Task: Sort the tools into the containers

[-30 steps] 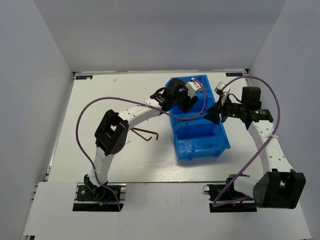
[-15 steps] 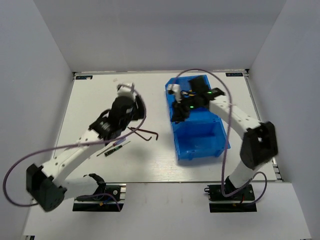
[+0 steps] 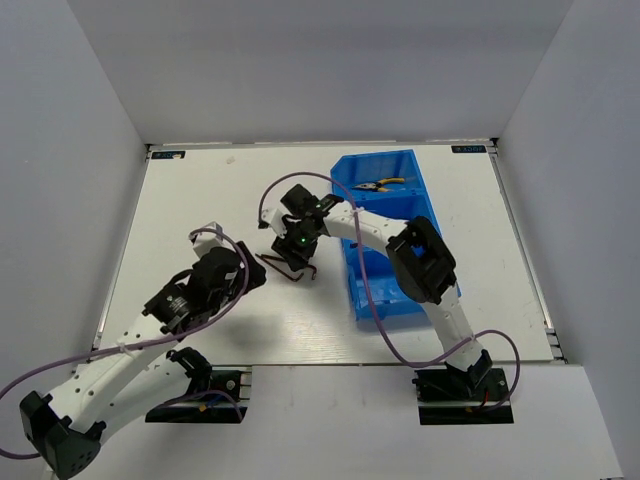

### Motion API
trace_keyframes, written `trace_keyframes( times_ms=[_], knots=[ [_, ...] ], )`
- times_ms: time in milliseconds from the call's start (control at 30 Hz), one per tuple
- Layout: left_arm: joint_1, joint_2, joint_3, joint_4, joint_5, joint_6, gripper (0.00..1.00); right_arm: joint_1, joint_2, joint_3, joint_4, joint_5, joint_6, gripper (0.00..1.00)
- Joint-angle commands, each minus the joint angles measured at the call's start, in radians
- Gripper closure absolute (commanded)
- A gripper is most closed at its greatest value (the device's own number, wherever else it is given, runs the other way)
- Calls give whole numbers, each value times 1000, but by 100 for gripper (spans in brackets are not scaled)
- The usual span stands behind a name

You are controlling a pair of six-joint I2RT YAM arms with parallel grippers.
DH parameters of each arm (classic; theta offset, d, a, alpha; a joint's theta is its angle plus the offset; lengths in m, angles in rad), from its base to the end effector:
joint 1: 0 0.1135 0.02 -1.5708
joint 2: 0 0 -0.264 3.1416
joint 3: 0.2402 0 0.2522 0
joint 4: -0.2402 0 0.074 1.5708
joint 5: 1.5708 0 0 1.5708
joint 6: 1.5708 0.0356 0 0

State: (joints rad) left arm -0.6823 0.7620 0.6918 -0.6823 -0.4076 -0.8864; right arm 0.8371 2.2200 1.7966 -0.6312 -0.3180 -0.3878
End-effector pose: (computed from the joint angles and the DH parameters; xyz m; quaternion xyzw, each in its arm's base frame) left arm 0.1295 -0.0871 0.2655 -0.1716 0.8856 -0.1438 0.4069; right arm 0.3137 0.3645 0.1841 -0.5819 0.7579 0.2054 0.2116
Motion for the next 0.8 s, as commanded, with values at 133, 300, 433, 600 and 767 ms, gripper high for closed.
trace_keyframes(
  times_ms=[133, 300, 433, 600, 767],
  knots=[
    [3, -70, -9, -57, -8, -42, 16, 37, 29, 18, 48, 135, -14, 44],
    [3, -61, -9, -57, 3, -42, 16, 56, 36, -61, 100, 221, -46, 48],
    [3, -4, -9, -19, 27, -31, 18, 54, 50, -82, 96, 208, -62, 55],
    [3, 88, 0, 44, 61, -20, 22, 50, 41, -120, 73, 188, -72, 100],
    [3, 174, 0, 109, 125, 1, 29, 33, -28, -148, 29, 122, -25, 100]
  ],
)
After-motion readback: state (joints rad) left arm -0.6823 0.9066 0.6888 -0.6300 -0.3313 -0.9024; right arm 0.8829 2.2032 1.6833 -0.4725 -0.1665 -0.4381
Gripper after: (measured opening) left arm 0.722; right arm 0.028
